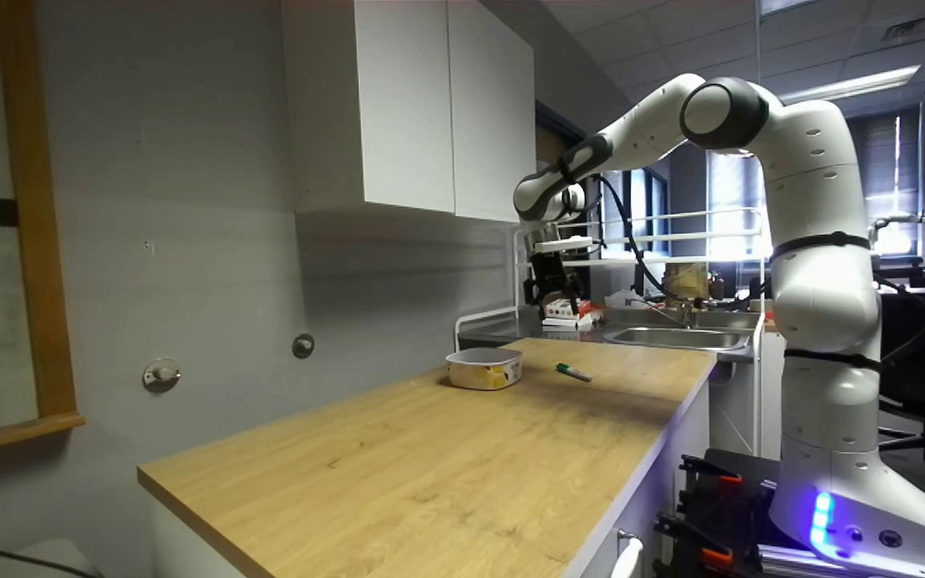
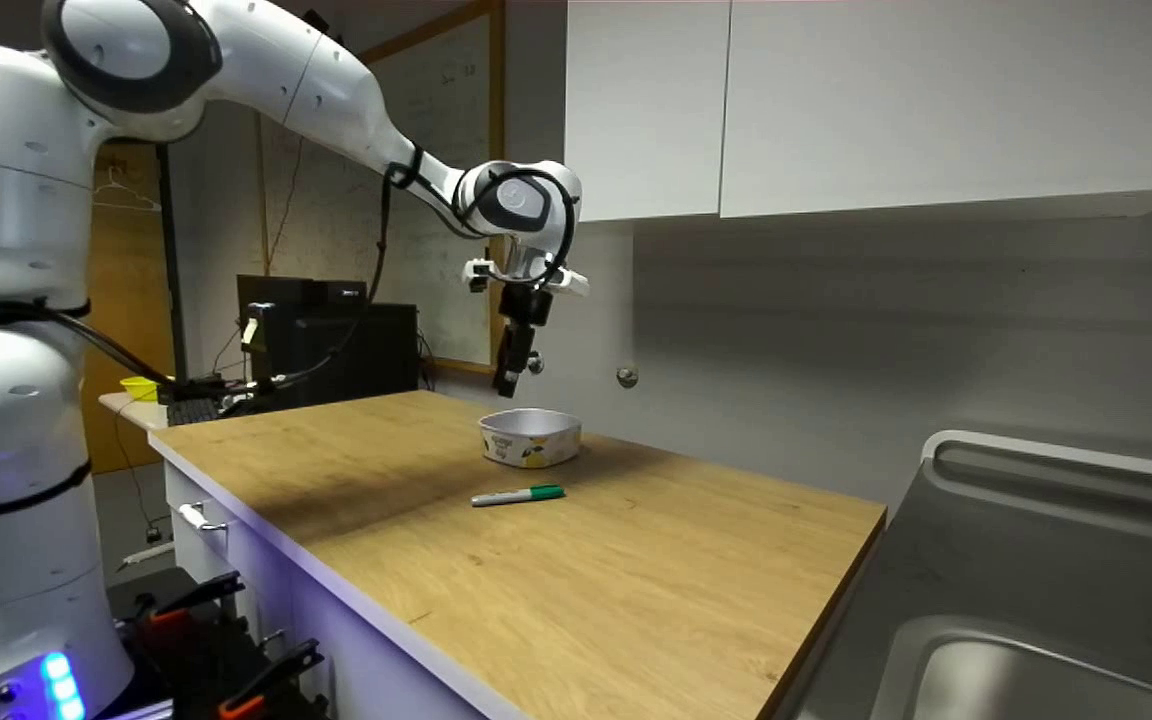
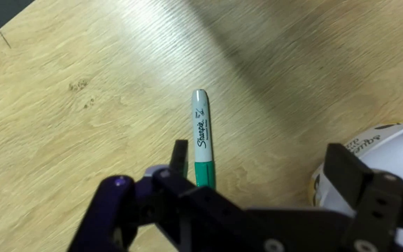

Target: Put the green object in the white bowl

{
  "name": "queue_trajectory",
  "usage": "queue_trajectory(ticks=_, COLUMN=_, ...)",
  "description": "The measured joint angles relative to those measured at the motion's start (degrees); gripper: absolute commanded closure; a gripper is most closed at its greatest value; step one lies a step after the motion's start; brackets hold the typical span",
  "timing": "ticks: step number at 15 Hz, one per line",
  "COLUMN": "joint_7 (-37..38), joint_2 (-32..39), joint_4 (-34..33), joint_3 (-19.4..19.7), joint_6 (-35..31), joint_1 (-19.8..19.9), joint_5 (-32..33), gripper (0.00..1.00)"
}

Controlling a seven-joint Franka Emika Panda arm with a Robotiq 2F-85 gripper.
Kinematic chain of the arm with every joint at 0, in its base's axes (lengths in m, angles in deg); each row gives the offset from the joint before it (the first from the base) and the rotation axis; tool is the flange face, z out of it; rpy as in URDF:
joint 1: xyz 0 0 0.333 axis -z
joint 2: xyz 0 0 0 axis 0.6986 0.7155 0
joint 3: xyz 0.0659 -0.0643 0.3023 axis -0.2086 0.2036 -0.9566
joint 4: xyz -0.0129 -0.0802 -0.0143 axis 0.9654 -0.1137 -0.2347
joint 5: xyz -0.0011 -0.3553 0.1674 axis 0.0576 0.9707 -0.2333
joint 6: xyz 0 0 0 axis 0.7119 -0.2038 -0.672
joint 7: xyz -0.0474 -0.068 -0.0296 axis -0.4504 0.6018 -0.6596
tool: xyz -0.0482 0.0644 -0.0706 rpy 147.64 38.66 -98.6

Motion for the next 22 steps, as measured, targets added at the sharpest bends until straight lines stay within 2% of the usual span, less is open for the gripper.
queue_trajectory(ticks=8, joint_7=0.1, joint_2=1.3, joint_4=-0.2, joint_3=0.0, joint_6=-0.1, joint_1=-0.5, joint_5=0.2, gripper=0.00)
queue_trajectory(ticks=13, joint_7=0.4, joint_2=7.9, joint_4=-0.5, joint_3=1.7, joint_6=-1.0, joint_1=0.3, joint_5=0.9, gripper=0.00)
queue_trajectory(ticks=17, joint_7=-0.2, joint_2=12.9, joint_4=-1.9, joint_3=3.6, joint_6=-1.1, joint_1=2.5, joint_5=0.7, gripper=0.00)
queue_trajectory(ticks=22, joint_7=-2.3, joint_2=14.5, joint_4=-3.1, joint_3=3.9, joint_6=-1.0, joint_1=3.9, joint_5=-0.9, gripper=0.00)
